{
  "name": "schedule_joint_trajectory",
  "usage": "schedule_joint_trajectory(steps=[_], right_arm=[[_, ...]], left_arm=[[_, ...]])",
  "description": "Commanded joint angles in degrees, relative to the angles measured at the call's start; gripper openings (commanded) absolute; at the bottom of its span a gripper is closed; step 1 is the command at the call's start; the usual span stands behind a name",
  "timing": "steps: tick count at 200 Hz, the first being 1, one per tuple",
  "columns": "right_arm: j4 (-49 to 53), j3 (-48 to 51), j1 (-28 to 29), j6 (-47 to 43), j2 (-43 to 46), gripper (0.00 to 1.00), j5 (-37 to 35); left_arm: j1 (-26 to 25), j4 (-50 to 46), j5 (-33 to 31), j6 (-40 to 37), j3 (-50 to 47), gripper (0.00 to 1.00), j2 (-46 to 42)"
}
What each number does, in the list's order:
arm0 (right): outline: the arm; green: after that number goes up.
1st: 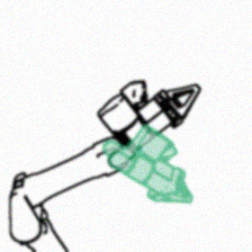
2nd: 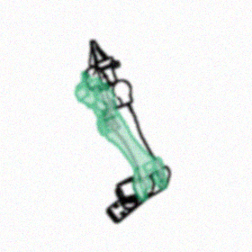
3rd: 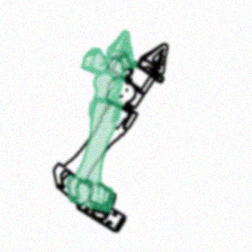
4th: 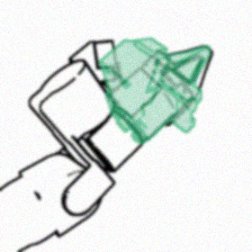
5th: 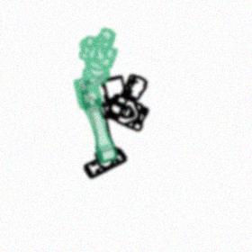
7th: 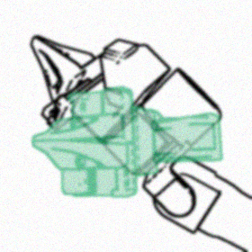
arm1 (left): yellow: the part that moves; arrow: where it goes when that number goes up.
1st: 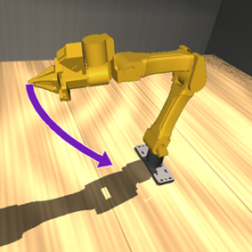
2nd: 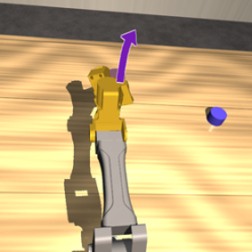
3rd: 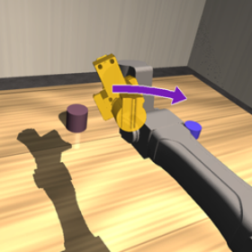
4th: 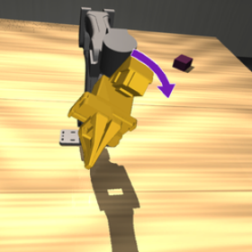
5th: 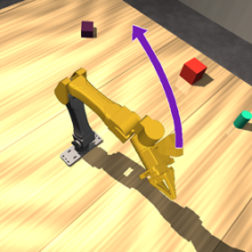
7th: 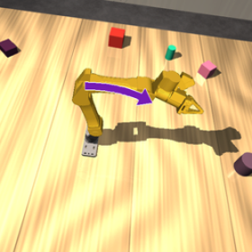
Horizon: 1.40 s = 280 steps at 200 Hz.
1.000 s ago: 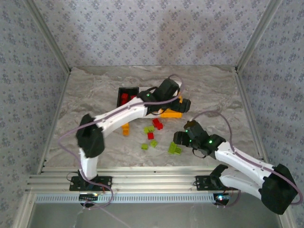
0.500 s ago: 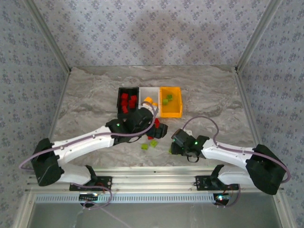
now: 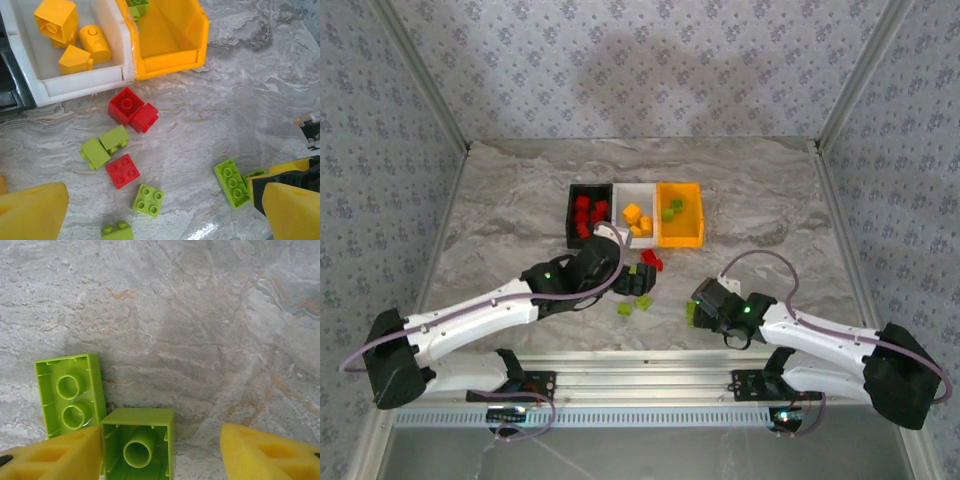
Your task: Sort the legos into containers by color
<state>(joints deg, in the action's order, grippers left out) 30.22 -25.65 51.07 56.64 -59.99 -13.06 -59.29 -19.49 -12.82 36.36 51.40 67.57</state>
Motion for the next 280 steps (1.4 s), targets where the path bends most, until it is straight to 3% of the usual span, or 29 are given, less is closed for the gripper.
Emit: schedule_joint_trajectory(steps=[1,49,93,122,148,193,237,251,267,280], right_arm=[[0.17,0.52,-0.59,1.34,0.34,0.62,0.11],[-1.21,1.68,-1.78,0.56,-0.22,0.45,1.48],[-1.13,0.67,-3.05,-1.94,0.34,0.36,2.16],[0.72,-6.31,-3.79,-9.30,2.42,0.31,1.76],[-1.35,-16.57,-7.73,-16.63,-3.32,0.30,4.04],[-9.01,-32.95,-17.26,-22.23,-23.18,0.31,5.98],[-4.95,-51.51,-20.85,-23.68,-41.58,0.35,5.16],[-4.16,-55.80,-21.27,-24.00,-45.55,0.42,5.64],[-2.32,-59.66,-21.36,-24.17,-48.10,0.61,5.72],[-1.47,-60.76,-21.38,-24.06,-47.94,0.66,5.46]], left_arm=[[-0.13,-0.22,-1.16,0.90,-0.73,1.00,-1.39],[0.05,-0.38,-1.77,1.42,-1.96,0.99,-1.83],[0.48,-0.97,-3.85,2.32,-3.62,0.99,-3.29],[0.95,-1.68,-5.54,2.21,-6.74,1.00,-5.83],[1.19,-3.46,-7.93,3.38,-9.94,0.99,-8.95],[1.34,-6.29,-9.09,7.09,-14.76,0.99,-14.86],[1.63,-9.71,-9.64,8.87,-16.91,0.99,-19.33],[1.71,-10.44,-10.00,9.32,-17.50,0.99,-20.38],[1.81,-10.98,-10.16,9.88,-18.20,0.99,-21.42],[1.91,-11.32,-10.15,10.20,-18.57,0.99,-22.17]])
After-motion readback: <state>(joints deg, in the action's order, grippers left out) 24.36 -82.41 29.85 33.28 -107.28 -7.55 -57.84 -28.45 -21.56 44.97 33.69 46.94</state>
